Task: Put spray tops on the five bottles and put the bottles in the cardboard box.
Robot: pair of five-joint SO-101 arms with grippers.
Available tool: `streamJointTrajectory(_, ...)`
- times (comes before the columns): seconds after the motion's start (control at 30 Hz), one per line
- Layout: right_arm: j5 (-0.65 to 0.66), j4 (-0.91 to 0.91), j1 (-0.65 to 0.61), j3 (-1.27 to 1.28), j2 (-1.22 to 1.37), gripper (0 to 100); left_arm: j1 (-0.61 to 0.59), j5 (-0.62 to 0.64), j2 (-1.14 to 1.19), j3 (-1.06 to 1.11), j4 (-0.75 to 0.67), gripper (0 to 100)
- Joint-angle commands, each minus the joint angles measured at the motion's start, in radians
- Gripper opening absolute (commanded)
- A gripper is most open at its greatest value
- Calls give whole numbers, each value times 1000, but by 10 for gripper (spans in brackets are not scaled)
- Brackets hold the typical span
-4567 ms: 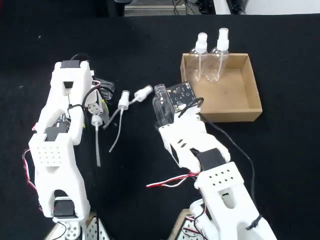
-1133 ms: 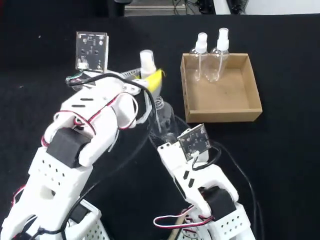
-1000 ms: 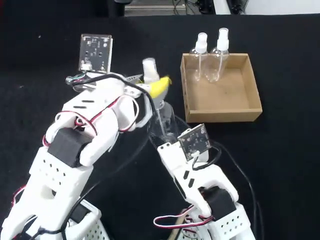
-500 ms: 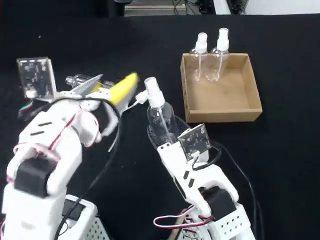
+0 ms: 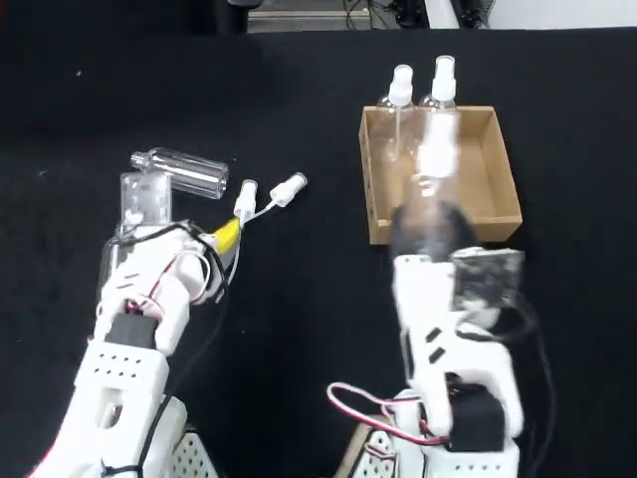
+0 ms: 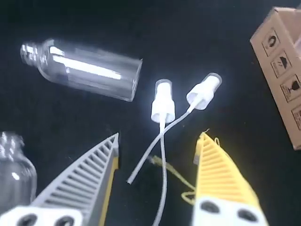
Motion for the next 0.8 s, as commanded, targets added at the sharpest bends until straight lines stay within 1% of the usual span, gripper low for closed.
streamJointTrajectory(0.0, 29, -3, 140, -142, -12, 11, -2, 149, -34, 73, -84, 253)
streamJointTrajectory(0.13, 97, -60, 281, -272, 225, 11, -10, 172, -34, 101, -86, 253)
streamJointTrajectory(0.23, 91, -170, 422, -332, 441, 11, -7, 170, -34, 108, -86, 253)
streamJointTrajectory(0.33, 89, -393, 552, -314, 644, 11, -1, 166, -34, 131, -89, 253)
streamJointTrajectory(0.37, 89, -474, 591, -297, 707, 11, -1, 166, -34, 140, -109, 253)
streamJointTrajectory(0.5, 92, -839, 715, -200, 954, 11, -2, 166, -34, 222, -275, 253)
streamJointTrajectory(0.63, 91, -1217, 770, -107, 1207, 11, -2, 166, -34, 311, -471, 253)
streamJointTrajectory(0.7, 92, -1378, 776, -93, 1340, 11, -2, 166, -34, 338, -534, 253)
streamJointTrajectory(0.77, 91, -1521, 783, -96, 1472, 11, -2, 166, -34, 346, -552, 253)
